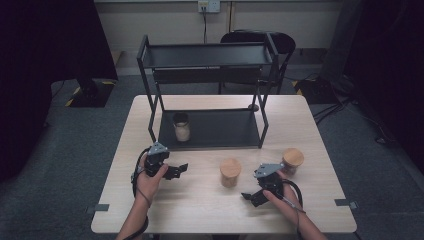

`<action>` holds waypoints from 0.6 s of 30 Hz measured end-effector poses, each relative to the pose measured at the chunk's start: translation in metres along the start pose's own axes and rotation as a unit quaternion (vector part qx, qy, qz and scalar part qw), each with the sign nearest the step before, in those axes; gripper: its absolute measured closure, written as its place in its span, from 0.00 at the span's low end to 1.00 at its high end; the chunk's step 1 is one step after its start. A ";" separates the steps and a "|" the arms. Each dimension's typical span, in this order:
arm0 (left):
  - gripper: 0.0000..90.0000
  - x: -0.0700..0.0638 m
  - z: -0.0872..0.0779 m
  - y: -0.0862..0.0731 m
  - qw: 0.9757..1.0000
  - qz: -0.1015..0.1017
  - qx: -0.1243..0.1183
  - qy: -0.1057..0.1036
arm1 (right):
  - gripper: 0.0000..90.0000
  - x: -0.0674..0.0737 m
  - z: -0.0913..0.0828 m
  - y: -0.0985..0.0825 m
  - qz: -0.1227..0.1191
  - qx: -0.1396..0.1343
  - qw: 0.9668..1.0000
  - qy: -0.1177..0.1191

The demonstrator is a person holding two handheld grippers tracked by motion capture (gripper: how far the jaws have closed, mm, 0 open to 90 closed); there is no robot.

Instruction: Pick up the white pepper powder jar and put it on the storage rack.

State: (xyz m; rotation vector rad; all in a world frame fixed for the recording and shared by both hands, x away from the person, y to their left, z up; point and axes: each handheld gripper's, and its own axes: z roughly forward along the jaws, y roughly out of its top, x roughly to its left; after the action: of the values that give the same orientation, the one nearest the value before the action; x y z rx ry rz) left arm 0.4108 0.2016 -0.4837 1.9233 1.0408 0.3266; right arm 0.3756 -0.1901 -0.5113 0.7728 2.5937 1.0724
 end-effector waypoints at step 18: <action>0.04 0.002 -0.013 -0.012 1.000 -0.005 0.001 0.006 | 0.00 0.000 0.000 0.000 0.000 0.000 1.000 0.000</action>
State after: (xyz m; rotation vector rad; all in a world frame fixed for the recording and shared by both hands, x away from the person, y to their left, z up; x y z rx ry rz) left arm 0.3981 0.2139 -0.4871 1.9199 1.0587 0.3326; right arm 0.3756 -0.1901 -0.5113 0.7727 2.5937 1.0722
